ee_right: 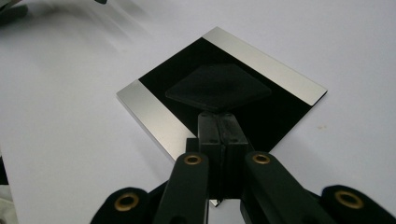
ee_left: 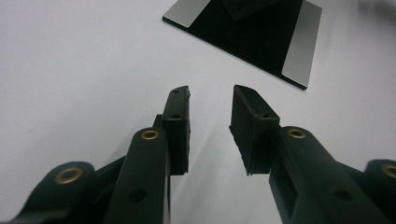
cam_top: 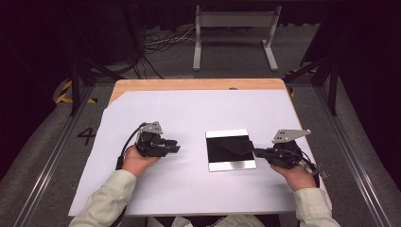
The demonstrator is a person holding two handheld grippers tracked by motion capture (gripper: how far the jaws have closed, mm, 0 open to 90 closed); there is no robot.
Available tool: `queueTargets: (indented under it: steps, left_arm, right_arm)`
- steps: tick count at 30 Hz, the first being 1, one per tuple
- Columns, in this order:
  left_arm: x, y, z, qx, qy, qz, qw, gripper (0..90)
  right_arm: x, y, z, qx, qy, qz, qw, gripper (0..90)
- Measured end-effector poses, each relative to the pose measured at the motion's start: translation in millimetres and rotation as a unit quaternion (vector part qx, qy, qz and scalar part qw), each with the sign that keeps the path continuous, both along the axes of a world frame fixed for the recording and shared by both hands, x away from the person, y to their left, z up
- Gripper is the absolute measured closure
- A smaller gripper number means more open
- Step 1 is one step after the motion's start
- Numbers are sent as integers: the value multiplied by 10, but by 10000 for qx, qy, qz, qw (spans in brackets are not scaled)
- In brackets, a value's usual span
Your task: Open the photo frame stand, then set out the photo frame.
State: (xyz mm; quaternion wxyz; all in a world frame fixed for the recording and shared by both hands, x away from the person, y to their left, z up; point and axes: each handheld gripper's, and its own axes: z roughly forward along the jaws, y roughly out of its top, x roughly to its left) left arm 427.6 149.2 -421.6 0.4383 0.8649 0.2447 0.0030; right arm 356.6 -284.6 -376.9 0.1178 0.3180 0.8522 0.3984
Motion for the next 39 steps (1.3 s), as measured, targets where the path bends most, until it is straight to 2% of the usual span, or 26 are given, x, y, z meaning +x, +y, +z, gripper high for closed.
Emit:
queueTargets:
  steps: [7, 15, 19, 27, 29, 39]
  left_arm:
    - [6, -17, 2, -1, 24, -26, 10000, 675]
    - [9, -35, -1, 12, 31, -51, 10000, 674]
    - [9, -34, -2, 14, 40, -54, 10000, 673]
    - [15, -55, -7, 32, 28, -75, 10000, 673]
    - [15, -56, -16, 36, 54, -68, 10000, 673]
    - [22, -61, -29, 57, 54, -63, 9999, 673]
  right_arm:
    - [-12, -46, 24, -92, 42, -100, 9999, 894]
    - [-55, -145, 114, 5, -63, -309, 9995, 894]
    - [-52, -179, 137, 158, 22, -501, 9986, 892]
    - [-54, -194, 155, 202, 69, -639, 9977, 880]
    - [-41, -196, 158, 255, 154, -689, 9972, 876]
    - [25, -217, 241, 162, 260, -786, 9964, 862]
